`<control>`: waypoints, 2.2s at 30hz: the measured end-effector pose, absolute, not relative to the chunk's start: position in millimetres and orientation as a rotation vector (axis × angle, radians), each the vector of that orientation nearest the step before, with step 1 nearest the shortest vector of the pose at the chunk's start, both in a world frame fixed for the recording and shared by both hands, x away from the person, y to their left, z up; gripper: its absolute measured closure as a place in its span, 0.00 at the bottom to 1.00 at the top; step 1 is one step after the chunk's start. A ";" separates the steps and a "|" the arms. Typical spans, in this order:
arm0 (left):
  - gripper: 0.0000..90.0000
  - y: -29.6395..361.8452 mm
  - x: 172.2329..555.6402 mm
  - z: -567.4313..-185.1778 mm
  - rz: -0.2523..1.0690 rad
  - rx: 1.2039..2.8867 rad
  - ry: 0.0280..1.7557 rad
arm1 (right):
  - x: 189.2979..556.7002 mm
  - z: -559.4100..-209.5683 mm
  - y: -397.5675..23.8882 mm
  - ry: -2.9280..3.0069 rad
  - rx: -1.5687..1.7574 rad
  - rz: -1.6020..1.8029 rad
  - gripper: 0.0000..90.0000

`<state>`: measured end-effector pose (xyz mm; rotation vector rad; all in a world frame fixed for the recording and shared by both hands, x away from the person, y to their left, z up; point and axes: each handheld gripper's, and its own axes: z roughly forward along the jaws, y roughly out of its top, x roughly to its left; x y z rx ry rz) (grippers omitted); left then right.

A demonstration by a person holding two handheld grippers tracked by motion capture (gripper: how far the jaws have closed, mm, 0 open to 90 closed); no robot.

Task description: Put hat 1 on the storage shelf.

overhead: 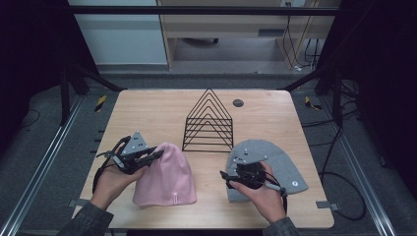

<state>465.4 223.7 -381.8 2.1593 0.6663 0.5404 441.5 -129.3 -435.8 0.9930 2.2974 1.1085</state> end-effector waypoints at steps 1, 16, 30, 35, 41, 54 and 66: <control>0.89 223.6 465.5 -376.7 0.545 2.167 0.663 | 440.4 -432.6 -122.4 2.306 0.965 1.101 0.31; 0.89 218.2 468.3 -325.3 0.642 2.178 0.589 | 448.1 -413.8 -82.6 2.310 0.844 1.168 0.38; 0.89 223.4 476.2 -269.7 0.689 2.062 0.567 | 466.2 -401.4 -54.3 2.367 0.772 1.262 0.46; 0.89 227.9 478.4 -243.1 0.685 2.003 0.555 | 479.7 -382.9 -36.3 2.375 0.723 1.294 0.45; 0.89 234.3 487.5 -217.3 0.664 1.949 0.542 | 503.7 -357.7 -28.3 2.405 0.711 1.338 0.46; 0.89 229.5 529.4 -197.2 0.632 1.867 0.570 | 547.6 -329.1 -44.8 2.407 0.681 1.488 0.79; 0.89 218.8 539.3 -187.7 0.629 1.844 0.546 | 564.8 -311.3 -47.3 2.408 0.623 1.365 0.77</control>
